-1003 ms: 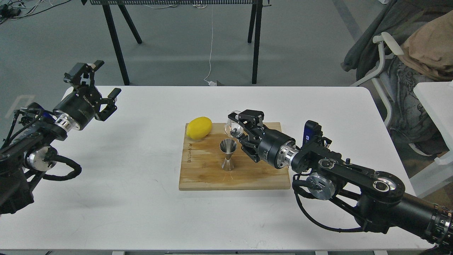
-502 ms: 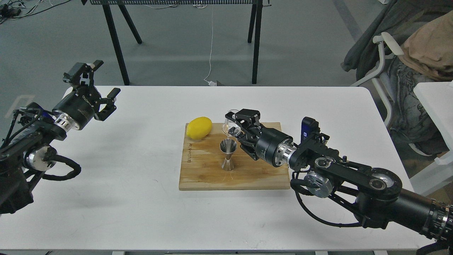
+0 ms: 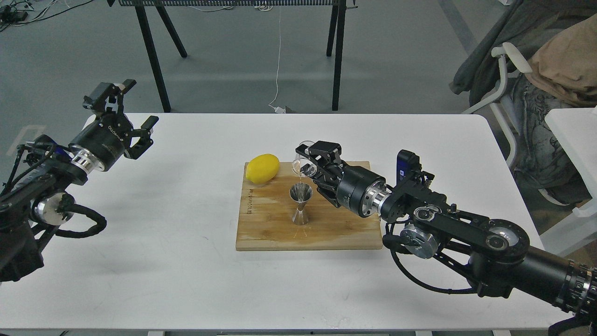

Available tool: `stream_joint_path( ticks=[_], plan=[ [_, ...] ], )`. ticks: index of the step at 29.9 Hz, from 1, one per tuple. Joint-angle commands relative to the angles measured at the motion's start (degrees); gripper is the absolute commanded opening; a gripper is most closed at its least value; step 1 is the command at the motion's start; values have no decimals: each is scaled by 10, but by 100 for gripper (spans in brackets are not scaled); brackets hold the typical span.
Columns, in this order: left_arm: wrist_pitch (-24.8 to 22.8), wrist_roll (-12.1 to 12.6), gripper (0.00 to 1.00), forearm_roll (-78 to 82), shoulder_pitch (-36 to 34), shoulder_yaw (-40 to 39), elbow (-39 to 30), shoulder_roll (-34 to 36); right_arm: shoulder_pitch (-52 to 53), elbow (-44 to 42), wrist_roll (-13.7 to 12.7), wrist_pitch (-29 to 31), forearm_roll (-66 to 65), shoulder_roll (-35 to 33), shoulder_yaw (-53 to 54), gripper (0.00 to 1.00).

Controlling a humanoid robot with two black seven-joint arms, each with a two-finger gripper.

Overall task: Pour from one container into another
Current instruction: 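Tilt the glass with the right gripper to pour into the jigger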

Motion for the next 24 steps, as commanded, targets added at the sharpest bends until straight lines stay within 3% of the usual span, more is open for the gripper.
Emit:
stream_joint_path(
  ticks=[1,24],
  plan=[
    [0,0,99,0,0,0,0,0,9,-1,0,-1,-1,0,-14,45],
    [0,0,99,0,-1,0,0,2,16,-4,0,-2,-34,-4,-29,45]
  ],
)
